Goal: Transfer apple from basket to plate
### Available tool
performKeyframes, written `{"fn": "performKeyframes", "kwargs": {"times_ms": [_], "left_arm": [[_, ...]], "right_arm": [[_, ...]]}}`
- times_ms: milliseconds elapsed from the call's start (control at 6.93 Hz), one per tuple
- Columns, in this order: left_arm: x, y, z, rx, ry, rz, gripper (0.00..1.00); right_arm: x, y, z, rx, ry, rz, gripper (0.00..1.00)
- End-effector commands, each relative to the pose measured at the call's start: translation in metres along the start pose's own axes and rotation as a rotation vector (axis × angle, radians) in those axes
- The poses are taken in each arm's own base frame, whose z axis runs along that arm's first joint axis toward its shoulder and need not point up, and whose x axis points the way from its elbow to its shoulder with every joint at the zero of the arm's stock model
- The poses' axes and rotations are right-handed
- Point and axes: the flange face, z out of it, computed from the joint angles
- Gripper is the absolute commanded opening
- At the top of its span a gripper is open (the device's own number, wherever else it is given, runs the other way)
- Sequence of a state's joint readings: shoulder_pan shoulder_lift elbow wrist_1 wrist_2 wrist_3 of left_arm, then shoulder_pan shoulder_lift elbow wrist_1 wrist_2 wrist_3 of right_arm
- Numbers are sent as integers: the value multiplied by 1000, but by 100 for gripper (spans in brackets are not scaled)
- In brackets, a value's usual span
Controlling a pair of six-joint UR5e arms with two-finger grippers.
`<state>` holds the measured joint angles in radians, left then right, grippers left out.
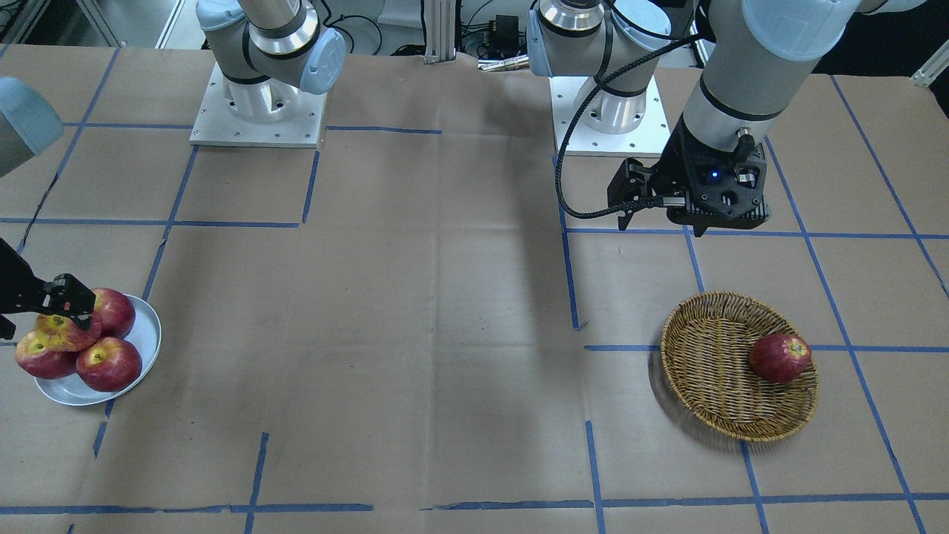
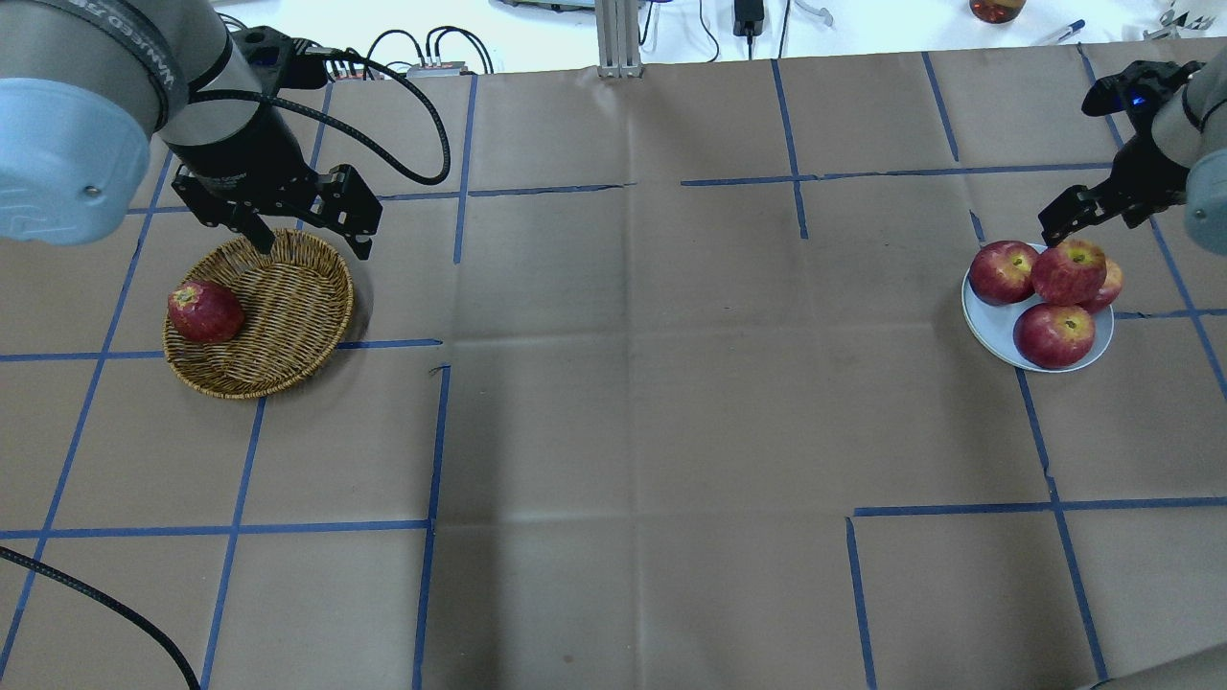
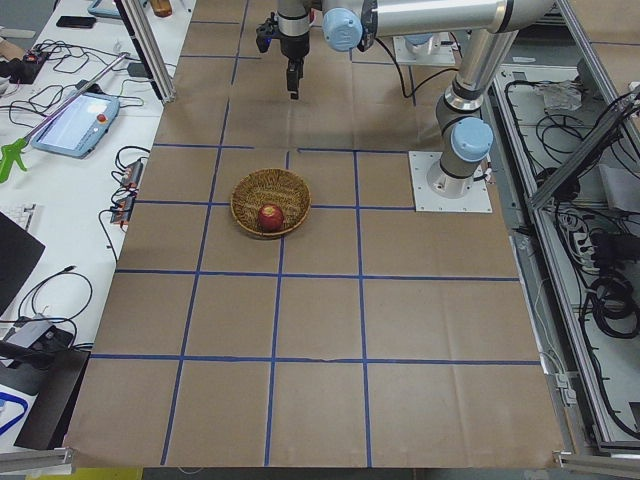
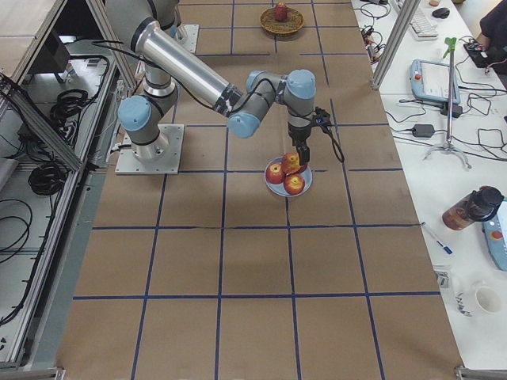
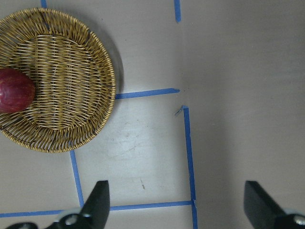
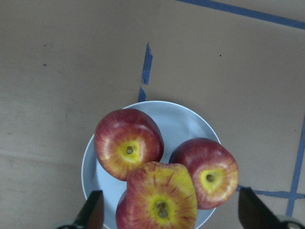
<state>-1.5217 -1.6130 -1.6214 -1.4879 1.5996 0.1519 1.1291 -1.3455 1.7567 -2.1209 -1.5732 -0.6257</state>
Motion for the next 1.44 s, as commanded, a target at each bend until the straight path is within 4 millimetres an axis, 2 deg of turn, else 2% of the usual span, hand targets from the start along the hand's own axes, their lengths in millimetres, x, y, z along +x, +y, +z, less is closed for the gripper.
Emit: {"fn": "performKeyframes", "kwargs": {"times_ms": [0, 144, 288, 433, 577, 721, 1010, 1298], "left_arm": [[-1, -4, 5, -7, 1, -1, 99], [-1, -5, 5, -4, -1, 0, 99], [-1, -5, 5, -4, -1, 0, 99], [-1, -5, 6, -6, -1, -1, 99], [-1, -5, 6, -5, 0, -3, 99], [2, -5, 6, -5, -1, -1, 99], [6, -2, 2, 4, 0, 4, 99], [10, 7, -14, 34, 2, 11, 99]], "right_arm": [[-54, 0, -80, -35, -30, 0, 100], [-88, 8, -108, -47, -38, 47, 100], [-130, 13, -126, -56, -42, 57, 100], [-176, 11, -138, -44, -37, 76, 100], [-213, 10, -142, -42, -30, 99, 100], [-231, 10, -145, -38, -19, 109, 100], [-233, 11, -144, -57, -26, 106, 100], [-233, 11, -146, -54, -27, 106, 100]]}}
